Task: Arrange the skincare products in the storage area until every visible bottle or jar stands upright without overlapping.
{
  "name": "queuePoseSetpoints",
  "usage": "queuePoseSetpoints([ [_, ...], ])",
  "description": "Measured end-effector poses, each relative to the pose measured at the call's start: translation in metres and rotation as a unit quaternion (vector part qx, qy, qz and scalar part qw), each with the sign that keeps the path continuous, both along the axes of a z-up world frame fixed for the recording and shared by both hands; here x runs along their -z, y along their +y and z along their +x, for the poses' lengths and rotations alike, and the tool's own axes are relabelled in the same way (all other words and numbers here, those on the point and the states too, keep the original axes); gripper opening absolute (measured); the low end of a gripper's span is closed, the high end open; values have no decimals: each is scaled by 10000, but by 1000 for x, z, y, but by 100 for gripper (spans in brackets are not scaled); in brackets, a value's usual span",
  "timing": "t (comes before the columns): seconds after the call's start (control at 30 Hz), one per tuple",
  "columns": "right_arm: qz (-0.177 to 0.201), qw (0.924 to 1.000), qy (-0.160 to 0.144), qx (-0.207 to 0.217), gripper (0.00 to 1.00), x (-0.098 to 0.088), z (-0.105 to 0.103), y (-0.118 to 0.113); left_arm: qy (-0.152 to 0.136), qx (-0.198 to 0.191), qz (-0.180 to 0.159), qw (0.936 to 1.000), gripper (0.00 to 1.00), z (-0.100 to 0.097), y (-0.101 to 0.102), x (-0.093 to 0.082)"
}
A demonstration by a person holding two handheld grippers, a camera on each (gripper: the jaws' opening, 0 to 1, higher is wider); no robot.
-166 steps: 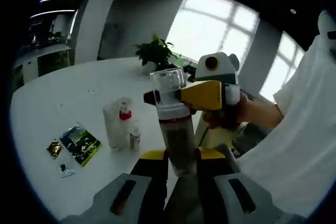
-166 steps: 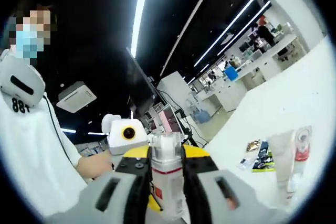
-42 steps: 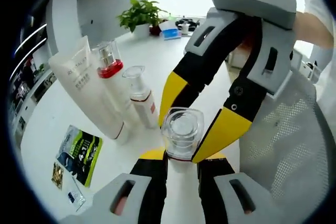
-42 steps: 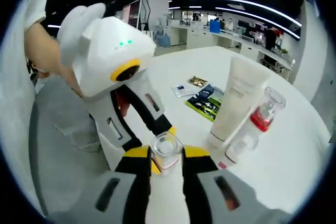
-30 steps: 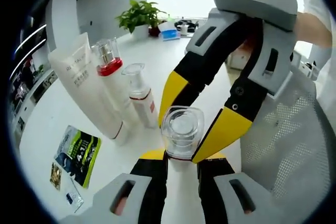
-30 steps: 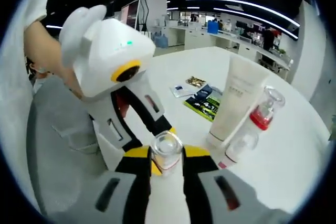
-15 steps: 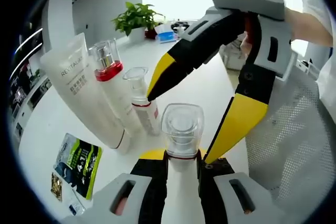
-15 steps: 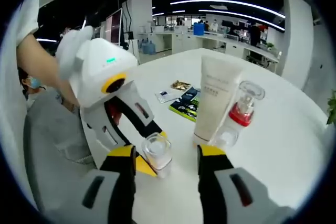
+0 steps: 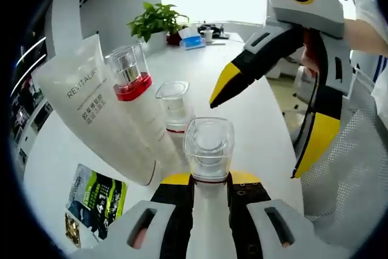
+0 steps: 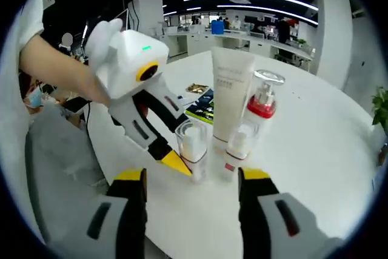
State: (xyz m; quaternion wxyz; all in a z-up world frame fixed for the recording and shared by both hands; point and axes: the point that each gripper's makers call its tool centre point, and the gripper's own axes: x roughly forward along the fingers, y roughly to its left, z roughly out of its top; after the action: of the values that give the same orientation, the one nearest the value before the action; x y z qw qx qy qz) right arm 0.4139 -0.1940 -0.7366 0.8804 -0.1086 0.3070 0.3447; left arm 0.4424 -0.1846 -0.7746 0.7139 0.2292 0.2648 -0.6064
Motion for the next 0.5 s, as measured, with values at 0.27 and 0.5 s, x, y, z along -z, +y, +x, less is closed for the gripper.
queuePoseSetpoints([
  [0.27,43,9998,80,180,67,4,-4,-8,40,-78,-58,9999,17,14,-5,2],
  [0.5,2,9997,146,195,67,9,-7,-8,110,-182,-165,9996,17,23,-11,4],
])
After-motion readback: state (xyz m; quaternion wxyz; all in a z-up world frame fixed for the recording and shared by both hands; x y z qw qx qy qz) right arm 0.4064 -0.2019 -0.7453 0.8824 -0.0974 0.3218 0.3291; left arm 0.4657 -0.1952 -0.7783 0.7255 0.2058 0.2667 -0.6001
